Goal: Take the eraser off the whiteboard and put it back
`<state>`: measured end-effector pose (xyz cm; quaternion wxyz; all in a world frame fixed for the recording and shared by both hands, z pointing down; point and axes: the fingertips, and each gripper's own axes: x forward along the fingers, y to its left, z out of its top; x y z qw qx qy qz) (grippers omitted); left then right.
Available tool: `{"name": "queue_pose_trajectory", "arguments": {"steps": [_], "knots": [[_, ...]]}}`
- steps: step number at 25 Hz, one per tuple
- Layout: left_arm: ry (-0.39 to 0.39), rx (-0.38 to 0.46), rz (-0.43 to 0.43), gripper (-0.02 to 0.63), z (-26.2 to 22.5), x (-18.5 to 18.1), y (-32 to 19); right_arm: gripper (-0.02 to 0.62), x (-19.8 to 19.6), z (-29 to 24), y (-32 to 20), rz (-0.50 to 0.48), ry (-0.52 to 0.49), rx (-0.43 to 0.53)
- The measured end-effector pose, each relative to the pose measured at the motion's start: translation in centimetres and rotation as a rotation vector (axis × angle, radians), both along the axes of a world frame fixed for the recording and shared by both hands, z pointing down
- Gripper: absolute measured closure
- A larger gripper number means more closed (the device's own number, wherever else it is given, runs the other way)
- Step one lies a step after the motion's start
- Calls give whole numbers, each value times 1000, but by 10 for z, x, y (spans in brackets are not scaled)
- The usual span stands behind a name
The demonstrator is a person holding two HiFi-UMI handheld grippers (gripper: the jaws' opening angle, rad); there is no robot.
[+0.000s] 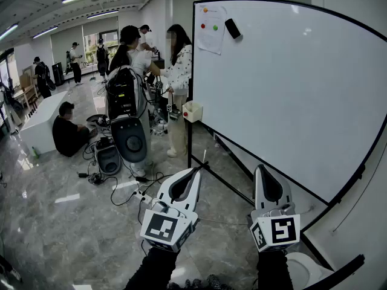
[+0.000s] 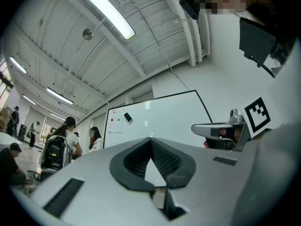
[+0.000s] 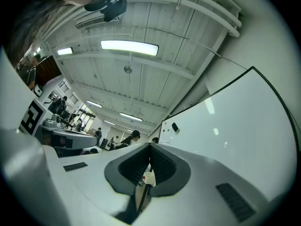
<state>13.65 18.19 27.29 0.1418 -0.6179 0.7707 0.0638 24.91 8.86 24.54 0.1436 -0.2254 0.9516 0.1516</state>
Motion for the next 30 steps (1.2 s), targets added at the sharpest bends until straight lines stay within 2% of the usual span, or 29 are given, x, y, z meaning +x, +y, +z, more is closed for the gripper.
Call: {"name": "queue_pose_trajectory", "arguments": {"steps": [6, 13, 30], "knots": [[7, 2, -1, 601, 2, -26, -9, 588, -26, 1, -13, 1, 0, -10], [34, -15, -58, 601, 24, -69, -26, 588, -58, 14, -38, -19, 1, -10], [13, 7, -94, 601, 2, -194, -143, 588, -187, -1, -165, -46, 2, 8]]}}
